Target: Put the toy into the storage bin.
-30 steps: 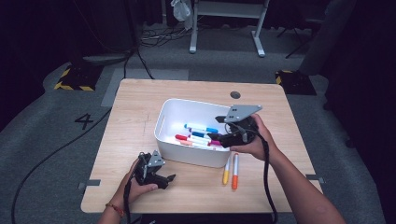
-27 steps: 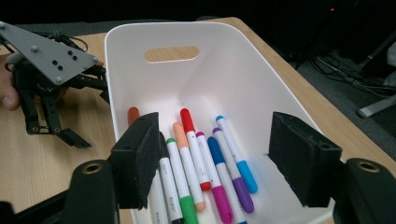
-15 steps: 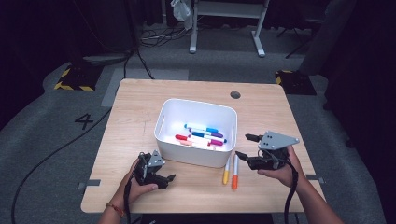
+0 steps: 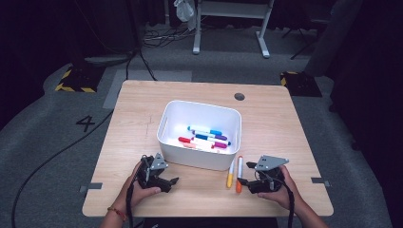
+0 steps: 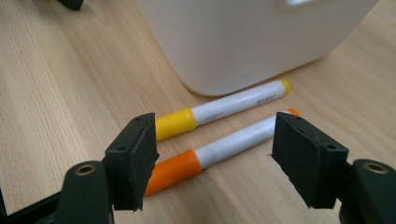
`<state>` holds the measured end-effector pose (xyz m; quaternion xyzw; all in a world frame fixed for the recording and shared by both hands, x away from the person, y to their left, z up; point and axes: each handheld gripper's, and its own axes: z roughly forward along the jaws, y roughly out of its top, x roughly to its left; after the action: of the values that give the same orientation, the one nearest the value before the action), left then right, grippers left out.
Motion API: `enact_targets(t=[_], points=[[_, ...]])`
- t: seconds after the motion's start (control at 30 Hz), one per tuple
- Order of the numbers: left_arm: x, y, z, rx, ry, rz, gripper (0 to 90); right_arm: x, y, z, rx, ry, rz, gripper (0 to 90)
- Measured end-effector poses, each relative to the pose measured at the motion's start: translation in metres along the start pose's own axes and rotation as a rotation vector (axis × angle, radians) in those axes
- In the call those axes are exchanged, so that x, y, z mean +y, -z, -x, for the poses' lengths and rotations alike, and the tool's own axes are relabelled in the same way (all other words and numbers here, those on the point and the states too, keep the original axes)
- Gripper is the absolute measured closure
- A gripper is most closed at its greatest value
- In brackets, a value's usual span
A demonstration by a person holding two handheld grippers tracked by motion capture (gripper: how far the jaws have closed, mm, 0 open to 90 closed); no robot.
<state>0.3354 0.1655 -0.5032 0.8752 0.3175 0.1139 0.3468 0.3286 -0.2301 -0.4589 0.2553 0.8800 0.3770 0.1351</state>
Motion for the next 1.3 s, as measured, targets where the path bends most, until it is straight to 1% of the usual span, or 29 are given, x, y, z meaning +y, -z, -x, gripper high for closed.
enact_targets(t=[0.1, 0.2, 0.3, 0.33, 0.37, 0.43, 0.47, 0.5, 0.53, 0.57, 0.6, 0.63, 0.7, 0.8, 0.87, 0.93, 1.07, 1.17, 1.23, 1.3], points=[[0.0, 0.0, 0.0, 0.0, 0.0, 0.0, 14.9, -0.006, -0.008, -0.004, 0.023, -0.02, -0.016, 30.8], [0.0, 0.0, 0.0, 0.0, 0.0, 0.0, 14.9, -0.01, -0.014, -0.007, 0.025, -0.017, -0.038, 30.9], [0.0, 0.0, 0.0, 0.0, 0.0, 0.0, 14.9, -0.013, -0.017, -0.007, -0.005, -0.02, -0.056, 31.8], [0.0, 0.0, 0.0, 0.0, 0.0, 0.0, 14.8, -0.014, -0.017, -0.006, -0.005, -0.026, -0.058, 32.2], [0.0, 0.0, 0.0, 0.0, 0.0, 0.0, 14.9, -0.016, -0.017, -0.004, -0.016, -0.038, -0.07, 34.3], [0.0, 0.0, 0.0, 0.0, 0.0, 0.0, 14.9, -0.019, -0.017, 0.0, -0.036, -0.045, -0.09, 36.8], [0.0, 0.0, 0.0, 0.0, 0.0, 0.0, 14.9, -0.021, -0.016, 0.002, -0.043, -0.048, -0.093, 38.7], [0.0, 0.0, 0.0, 0.0, 0.0, 0.0, 14.9, -0.021, -0.016, 0.002, -0.043, -0.048, -0.093, 38.7], [0.0, 0.0, 0.0, 0.0, 0.0, 0.0, 14.9, -0.023, -0.015, 0.004, -0.051, -0.058, -0.098, 41.2], [0.0, 0.0, 0.0, 0.0, 0.0, 0.0, 14.9, -0.027, -0.014, 0.012, -0.086, -0.08, -0.117, 45.9], [0.0, 0.0, 0.0, 0.0, 0.0, 0.0, 14.9, -0.029, -0.013, 0.015, -0.092, -0.092, -0.111, 48.4], [0.0, 0.0, 0.0, 0.0, 0.0, 0.0, 14.9, -0.032, -0.012, 0.02, -0.092, -0.116, -0.108, 51.2], [0.0, 0.0, 0.0, 0.0, 0.0, 0.0, 14.9, -0.034, -0.009, 0.027, -0.107, -0.133, -0.11, 55.7], [0.0, 0.0, 0.0, 0.0, 0.0, 0.0, 14.9, -0.039, -0.005, 0.04, -0.117, -0.155, -0.104, 65.5], [0.0, 0.0, 0.0, 0.0, 0.0, 0.0, 14.9, -0.042, -0.003, 0.047, -0.113, -0.168, -0.094, 70.5], [0.0, 0.0, 0.0, 0.0, 0.0, 0.0, 14.9, -0.044, -0.001, 0.052, -0.12, -0.17, -0.092, 73.5], [0.0, 0.0, 0.0, 0.0, 0.0, 0.0, 14.9, -0.046, 0.001, 0.059, -0.121, -0.169, -0.092, 74.1], [0.0, 0.0, 0.0, 0.0, 0.0, 0.0, 14.9, -0.046, 0.002, 0.06, -0.126, -0.162, -0.104, 74.1], [0.0, 0.0, 0.0, 0.0, 0.0, 0.0, 14.9, -0.045, 0.003, 0.06, -0.119, -0.161, -0.1, 74.2], [0.0, 0.0, 0.0, 0.0, 0.0, 0.0, 14.9, -0.045, 0.004, 0.06, -0.123, -0.152, -0.098, 74.2]])
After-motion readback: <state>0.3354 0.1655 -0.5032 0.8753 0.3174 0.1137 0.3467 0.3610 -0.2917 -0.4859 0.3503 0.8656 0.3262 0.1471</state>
